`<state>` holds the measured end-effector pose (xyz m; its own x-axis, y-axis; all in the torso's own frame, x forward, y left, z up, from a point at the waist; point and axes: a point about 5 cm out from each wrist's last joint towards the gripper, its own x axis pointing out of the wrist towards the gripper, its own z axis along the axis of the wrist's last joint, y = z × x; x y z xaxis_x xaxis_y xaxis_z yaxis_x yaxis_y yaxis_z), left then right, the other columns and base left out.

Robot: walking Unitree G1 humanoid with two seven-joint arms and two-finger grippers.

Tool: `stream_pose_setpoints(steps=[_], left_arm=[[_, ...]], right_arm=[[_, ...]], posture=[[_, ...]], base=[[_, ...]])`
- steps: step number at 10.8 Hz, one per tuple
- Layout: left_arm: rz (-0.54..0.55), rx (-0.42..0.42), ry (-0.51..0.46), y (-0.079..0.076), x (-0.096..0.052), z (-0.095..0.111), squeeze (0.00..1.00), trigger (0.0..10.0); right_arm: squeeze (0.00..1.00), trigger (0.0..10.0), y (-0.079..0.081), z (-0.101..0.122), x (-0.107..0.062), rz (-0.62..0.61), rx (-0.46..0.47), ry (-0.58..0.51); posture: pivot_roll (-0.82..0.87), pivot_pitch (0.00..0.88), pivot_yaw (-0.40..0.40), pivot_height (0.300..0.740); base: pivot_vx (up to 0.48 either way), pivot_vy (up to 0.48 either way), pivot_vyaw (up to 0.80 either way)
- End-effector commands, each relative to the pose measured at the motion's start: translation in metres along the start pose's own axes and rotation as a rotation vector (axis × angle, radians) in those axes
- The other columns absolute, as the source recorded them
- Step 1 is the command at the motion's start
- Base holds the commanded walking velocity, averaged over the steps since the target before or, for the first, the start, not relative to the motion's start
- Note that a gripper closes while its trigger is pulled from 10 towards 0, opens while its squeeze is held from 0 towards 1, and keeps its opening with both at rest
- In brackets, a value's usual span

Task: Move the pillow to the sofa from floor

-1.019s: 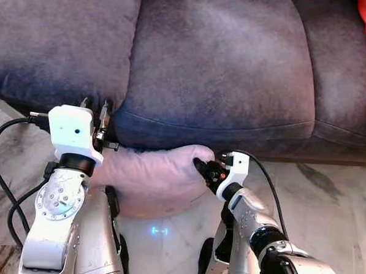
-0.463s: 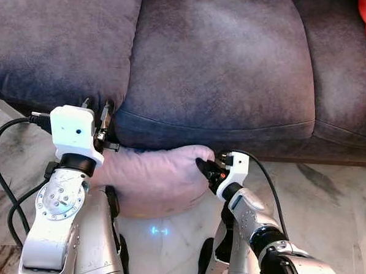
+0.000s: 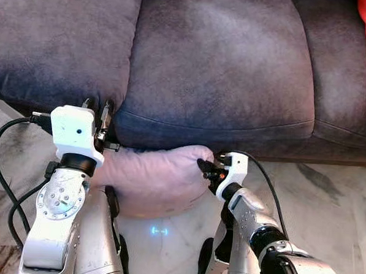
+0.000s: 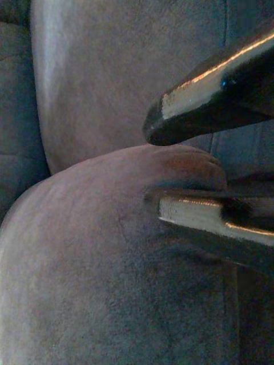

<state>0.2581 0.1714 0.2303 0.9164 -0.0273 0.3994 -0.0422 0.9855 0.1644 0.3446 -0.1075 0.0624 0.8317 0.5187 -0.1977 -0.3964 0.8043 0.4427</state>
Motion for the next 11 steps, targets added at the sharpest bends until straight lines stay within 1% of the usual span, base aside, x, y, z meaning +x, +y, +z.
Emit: stream_pose_setpoints(steps=[1, 2, 3, 4, 5, 6, 7, 8, 9, 10, 11], left_arm=[[0.05, 0.045, 0.055, 0.006, -0.002, -0.01, 0.0, 10.0], [0.147, 0.084, 0.084, 0.02, -0.003, -0.014, 0.0, 10.0], [0.217, 0.123, 0.121, 0.031, -0.01, -0.016, 0.0, 10.0], [0.278, 0.129, 0.205, 0.043, -0.022, -0.028, 0.0, 10.0], [0.319, 0.131, 0.247, 0.051, -0.031, -0.033, 0.0, 10.0], [0.338, 0.151, 0.273, 0.056, -0.037, -0.036, 0.36, 10.0], [0.335, 0.168, 0.346, 0.058, -0.045, -0.041, 1.0, 10.0], [0.42, 0.194, 0.515, 0.072, -0.059, -0.06, 1.0, 10.0], [0.47, 0.154, 0.594, 0.081, -0.065, -0.073, 1.0, 10.0], [0.448, 0.092, 0.646, 0.081, -0.064, -0.085, 1.0, 10.0], [0.402, 0.01, 0.706, 0.075, -0.062, -0.104, 1.0, 10.0]], right_arm=[[0.0, 0.0, 0.0, -0.017, -0.005, 0.013, 0.011, 0.057], [0.0, 0.0, -0.002, -0.02, -0.007, 0.01, 0.008, 0.066], [0.0, 0.0, -0.005, -0.022, -0.009, -0.005, 0.011, 0.066], [0.0, 0.0, -0.011, -0.025, -0.013, -0.057, 0.008, 0.074], [0.0, 10.0, -0.015, -0.025, -0.015, -0.086, 0.006, 0.08], [0.0, 10.0, -0.017, -0.025, -0.016, -0.092, 0.006, 0.079], [0.0, 10.0, -0.018, -0.024, -0.017, -0.099, -0.001, 0.083], [0.0, 10.0, -0.019, -0.023, -0.017, -0.103, -0.002, 0.082], [0.0, 10.0, -0.019, -0.024, -0.017, -0.106, 0.0, 0.081], [0.0, 10.0, -0.018, -0.024, -0.016, -0.106, 0.001, 0.081], [0.0, 10.0, -0.017, -0.024, -0.016, -0.103, 0.003, 0.081]], posture=[[0.2, 0.375, -0.115, 0.476], [0.21, 0.362, -0.116, 0.476], [0.21, 0.354, -0.117, 0.476], [0.21, 0.342, -0.118, 0.476], [0.21, 0.333, -0.12, 0.476], [0.21, 0.327, -0.121, 0.476], [0.21, 0.32, -0.118, 0.476], [0.21, 0.318, -0.116, 0.476], [0.21, 0.317, -0.116, 0.476], [0.21, 0.318, -0.112, 0.476], [0.21, 0.319, -0.109, 0.476]], base=[[0.0, 0.0, 0.0], [0.0, 0.0, 0.0], [0.0, 0.0, 0.0], [0.0, 0.0, 0.0], [0.0, 0.0, 0.0], [0.0, 0.0, 0.0], [0.0, 0.0, 0.0], [0.0, 0.0, 0.0], [0.0, 0.0, 0.0], [0.0, 0.0, 0.0], [0.0, 0.0, 0.0]])
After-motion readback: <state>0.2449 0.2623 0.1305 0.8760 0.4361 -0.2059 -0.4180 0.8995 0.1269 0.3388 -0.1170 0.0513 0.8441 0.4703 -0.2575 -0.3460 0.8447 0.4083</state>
